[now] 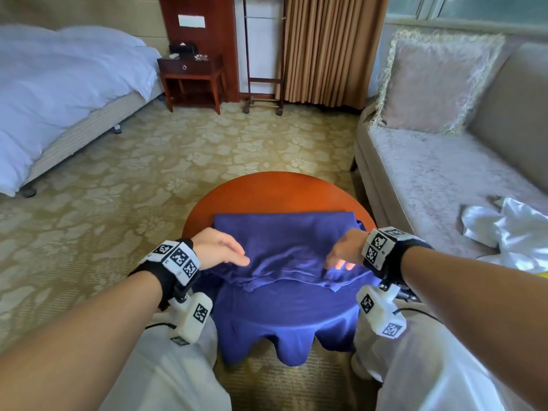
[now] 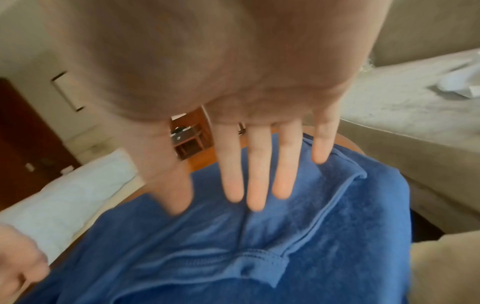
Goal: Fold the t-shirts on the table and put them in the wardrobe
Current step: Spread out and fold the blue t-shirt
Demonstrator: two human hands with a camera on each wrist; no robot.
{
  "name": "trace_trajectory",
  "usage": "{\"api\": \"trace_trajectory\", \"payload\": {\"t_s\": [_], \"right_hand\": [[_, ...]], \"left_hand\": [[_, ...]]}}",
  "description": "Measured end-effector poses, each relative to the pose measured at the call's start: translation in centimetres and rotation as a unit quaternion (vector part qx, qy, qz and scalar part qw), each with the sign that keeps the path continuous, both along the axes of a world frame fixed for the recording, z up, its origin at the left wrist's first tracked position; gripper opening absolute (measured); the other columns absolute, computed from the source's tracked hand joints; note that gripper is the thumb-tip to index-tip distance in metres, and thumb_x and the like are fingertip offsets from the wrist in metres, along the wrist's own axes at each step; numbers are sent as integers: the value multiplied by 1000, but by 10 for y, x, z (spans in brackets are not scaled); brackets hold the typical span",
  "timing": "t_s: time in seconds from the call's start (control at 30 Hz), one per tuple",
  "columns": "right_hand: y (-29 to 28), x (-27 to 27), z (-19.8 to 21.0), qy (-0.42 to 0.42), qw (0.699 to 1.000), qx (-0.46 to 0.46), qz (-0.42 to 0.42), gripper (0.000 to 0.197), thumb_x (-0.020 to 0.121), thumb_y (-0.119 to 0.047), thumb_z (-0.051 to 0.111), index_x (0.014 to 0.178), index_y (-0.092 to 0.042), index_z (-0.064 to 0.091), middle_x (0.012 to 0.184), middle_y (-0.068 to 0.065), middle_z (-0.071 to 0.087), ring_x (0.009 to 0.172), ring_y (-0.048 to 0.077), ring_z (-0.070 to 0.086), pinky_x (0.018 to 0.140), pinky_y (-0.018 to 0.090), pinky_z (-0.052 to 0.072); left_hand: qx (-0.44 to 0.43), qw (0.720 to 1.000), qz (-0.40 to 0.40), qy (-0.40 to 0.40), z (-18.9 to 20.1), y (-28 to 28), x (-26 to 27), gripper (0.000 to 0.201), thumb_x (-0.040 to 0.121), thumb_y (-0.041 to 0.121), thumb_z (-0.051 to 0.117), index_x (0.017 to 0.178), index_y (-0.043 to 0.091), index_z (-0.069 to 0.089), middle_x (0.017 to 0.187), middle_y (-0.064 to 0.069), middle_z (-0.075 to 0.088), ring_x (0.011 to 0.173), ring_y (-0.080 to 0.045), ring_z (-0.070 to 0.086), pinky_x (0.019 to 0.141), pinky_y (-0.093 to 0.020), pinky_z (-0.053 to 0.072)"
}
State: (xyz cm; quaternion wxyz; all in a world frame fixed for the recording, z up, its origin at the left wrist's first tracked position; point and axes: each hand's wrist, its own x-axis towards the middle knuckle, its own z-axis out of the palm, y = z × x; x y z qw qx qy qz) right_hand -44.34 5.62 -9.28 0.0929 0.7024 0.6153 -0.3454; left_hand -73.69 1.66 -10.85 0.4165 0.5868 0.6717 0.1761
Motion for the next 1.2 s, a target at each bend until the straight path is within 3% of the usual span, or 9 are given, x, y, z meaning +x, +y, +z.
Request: {"api": "trace_trajectory", "payload": {"t_s": [0.13, 0.3, 0.43, 0.5, 0.6, 0.7, 0.87, 1.07, 1.2], "right_hand": [[66, 42, -56, -12, 991, 73, -114, 46, 50, -44, 65, 82, -12, 74, 70, -1, 74, 69, 20, 72, 76, 33, 58], [62, 45, -19, 46, 960, 142, -239, 37, 89, -24, 62, 118, -1, 62, 115, 16, 64, 112, 31, 60, 77, 26, 41], [85, 55, -32, 54, 941, 152, -297, 34, 83, -33, 57, 100, -4, 63, 73, 7, 63, 78, 30, 63, 89, 33, 48], [94, 53, -37, 50, 943, 150, -293, 26, 87, -32, 53, 92, -7, 59, 66, 6, 57, 66, 26, 56, 82, 32, 45], [108, 50, -44, 78, 943, 134, -294, 33, 95, -26, 51, 117, -3, 60, 104, 17, 65, 102, 35, 60, 77, 28, 36], [122, 46, -52, 94, 945, 125, -288, 41, 95, -24, 55, 126, 2, 57, 127, 19, 58, 115, 33, 57, 79, 30, 41], [136, 52, -68, 80, 934, 158, -311, 40, 63, -36, 65, 96, -13, 64, 83, 10, 68, 78, 31, 65, 86, 42, 55], [138, 58, -78, 92, 926, 193, -310, 11, 64, -20, 66, 75, -19, 69, 71, 4, 69, 73, 28, 68, 84, 40, 57], [138, 63, -70, 106, 916, 203, -328, 22, 68, -21, 63, 85, -25, 77, 76, -1, 71, 75, 24, 68, 85, 36, 57]], "left_hand": [[55, 981, 181, -37, -11, 20, -11, 12, 78, 15, 80, 83, 6, 73, 72, -4, 69, 62, -16, 60, 56, -20, 43], [55, 948, 313, -29, -31, 61, -24, 20, 81, 22, 77, 84, 4, 68, 98, -14, 70, 96, -34, 66, 78, -37, 49], [21, 948, 317, 17, -36, 86, -19, 43, 88, 27, 70, 111, -8, 64, 119, -23, 64, 109, -40, 59, 85, -35, 40], [4, 947, 321, 32, -41, 99, -20, 52, 87, 31, 70, 122, -6, 60, 128, -23, 59, 115, -41, 56, 94, -39, 42], [-18, 944, 322, 71, -43, 112, -19, 63, 85, 34, 70, 133, -3, 52, 133, -23, 56, 117, -41, 56, 97, -41, 44], [-32, 940, 319, 115, -40, 118, -18, 59, 84, 36, 69, 127, -2, 55, 125, -22, 61, 108, -40, 60, 82, -36, 44], [-71, 948, 285, 124, -43, 130, -19, 68, 65, 52, 70, 113, 4, 65, 102, -15, 71, 83, -35, 69, 84, -39, 55], [-48, 956, 282, 63, -46, 138, -17, 32, 80, 20, 79, 103, 0, 70, 103, -19, 71, 96, -32, 69, 86, -39, 55], [-2, 944, 331, 7, -51, 144, -26, 10, 81, 1, 74, 89, 0, 70, 99, -20, 70, 103, -42, 65, 88, -43, 53]]}}
